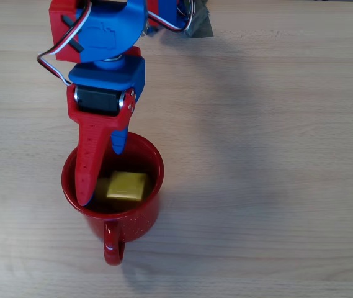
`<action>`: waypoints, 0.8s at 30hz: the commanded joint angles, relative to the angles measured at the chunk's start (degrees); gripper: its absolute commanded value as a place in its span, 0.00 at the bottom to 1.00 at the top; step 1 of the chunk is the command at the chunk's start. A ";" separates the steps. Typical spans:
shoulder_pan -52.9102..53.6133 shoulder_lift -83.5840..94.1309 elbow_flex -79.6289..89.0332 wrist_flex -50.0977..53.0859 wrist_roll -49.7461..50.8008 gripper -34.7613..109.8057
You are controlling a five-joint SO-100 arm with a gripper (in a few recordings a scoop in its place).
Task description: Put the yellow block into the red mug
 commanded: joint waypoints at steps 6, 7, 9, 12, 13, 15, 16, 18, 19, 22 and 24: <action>1.85 7.03 -1.32 -0.62 -0.18 0.58; 2.02 7.47 -1.32 -0.88 -0.26 0.58; 2.02 8.35 -1.32 -1.14 -0.97 0.58; 1.93 10.02 -1.05 -1.93 -2.02 0.58; 1.93 10.72 -0.62 -2.64 -2.29 0.57; 1.93 12.57 0.35 -3.87 -2.90 0.49; 1.93 13.54 0.97 -4.48 -2.90 0.45; 1.93 15.64 2.20 -5.89 -2.81 0.34; 1.93 16.61 2.72 -6.42 -2.55 0.28; 1.93 19.86 4.92 -7.12 -1.41 0.24; 1.93 22.15 6.50 -7.47 -0.79 0.24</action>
